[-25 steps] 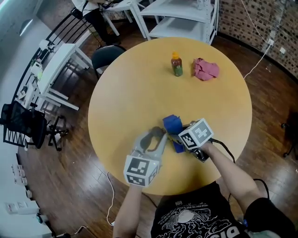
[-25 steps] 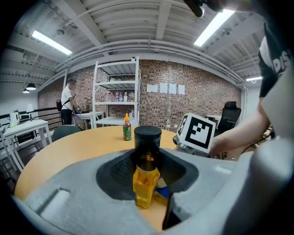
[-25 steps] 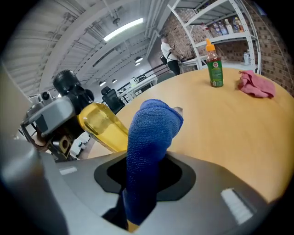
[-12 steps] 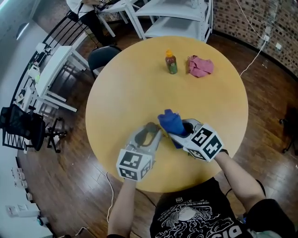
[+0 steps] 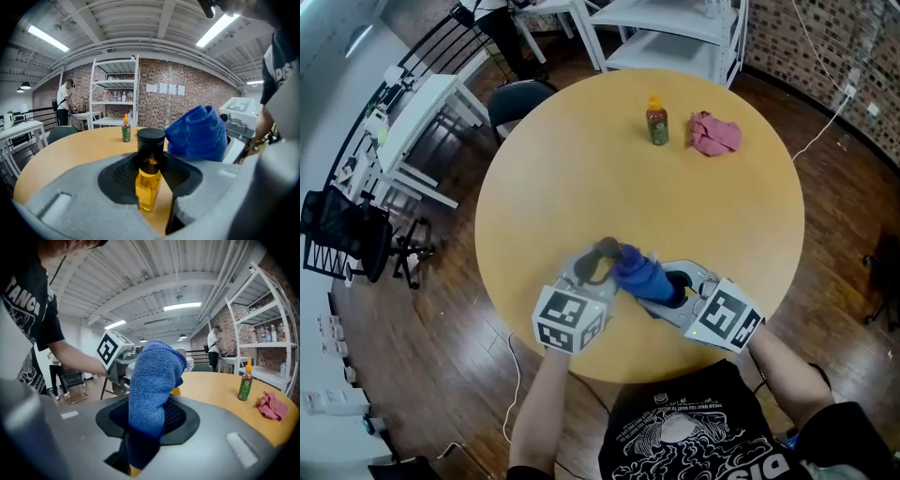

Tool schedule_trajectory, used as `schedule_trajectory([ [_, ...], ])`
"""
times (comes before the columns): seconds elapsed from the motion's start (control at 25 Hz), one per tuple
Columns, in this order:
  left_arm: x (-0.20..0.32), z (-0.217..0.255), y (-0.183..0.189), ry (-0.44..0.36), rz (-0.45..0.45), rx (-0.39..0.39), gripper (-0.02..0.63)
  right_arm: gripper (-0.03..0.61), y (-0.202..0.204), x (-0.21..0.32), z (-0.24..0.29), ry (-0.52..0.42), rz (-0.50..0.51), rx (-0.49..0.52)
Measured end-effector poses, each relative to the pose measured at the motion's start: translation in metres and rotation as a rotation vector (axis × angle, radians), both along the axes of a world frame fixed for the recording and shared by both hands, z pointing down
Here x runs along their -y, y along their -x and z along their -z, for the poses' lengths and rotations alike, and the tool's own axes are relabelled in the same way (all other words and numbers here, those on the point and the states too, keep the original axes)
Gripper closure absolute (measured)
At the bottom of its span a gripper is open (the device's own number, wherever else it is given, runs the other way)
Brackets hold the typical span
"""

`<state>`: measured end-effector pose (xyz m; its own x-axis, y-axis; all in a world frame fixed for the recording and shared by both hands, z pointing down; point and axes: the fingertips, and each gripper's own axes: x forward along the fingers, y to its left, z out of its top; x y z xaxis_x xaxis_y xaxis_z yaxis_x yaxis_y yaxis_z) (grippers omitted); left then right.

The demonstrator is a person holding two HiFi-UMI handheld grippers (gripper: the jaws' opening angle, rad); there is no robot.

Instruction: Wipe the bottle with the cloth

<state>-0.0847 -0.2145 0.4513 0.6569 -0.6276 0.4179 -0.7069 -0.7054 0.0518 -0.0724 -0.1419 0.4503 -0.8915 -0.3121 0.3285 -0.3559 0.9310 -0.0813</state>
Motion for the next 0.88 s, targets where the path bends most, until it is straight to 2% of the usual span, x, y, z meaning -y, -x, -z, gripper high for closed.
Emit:
schedule_trajectory([
  [0.16,-0.001,0.002,0.003,0.005,0.003,0.002,0.471,0.443,0.01,-0.002,-0.021,0.045,0.06,-0.06],
  [0.36,0.002,0.0,0.001,0.008,0.009,0.004,0.471,0.444,0.009,0.001,-0.066,0.118,0.113,-0.23],
  [0.68,0.002,0.002,-0.005,0.005,0.01,0.002,0.471,0.445,0.004,-0.007,-0.109,0.285,0.211,-0.495],
  [0.88,0.002,0.001,-0.003,0.002,0.008,0.003,0.471,0.445,-0.001,-0.018,-0.13,0.389,0.273,-0.607],
])
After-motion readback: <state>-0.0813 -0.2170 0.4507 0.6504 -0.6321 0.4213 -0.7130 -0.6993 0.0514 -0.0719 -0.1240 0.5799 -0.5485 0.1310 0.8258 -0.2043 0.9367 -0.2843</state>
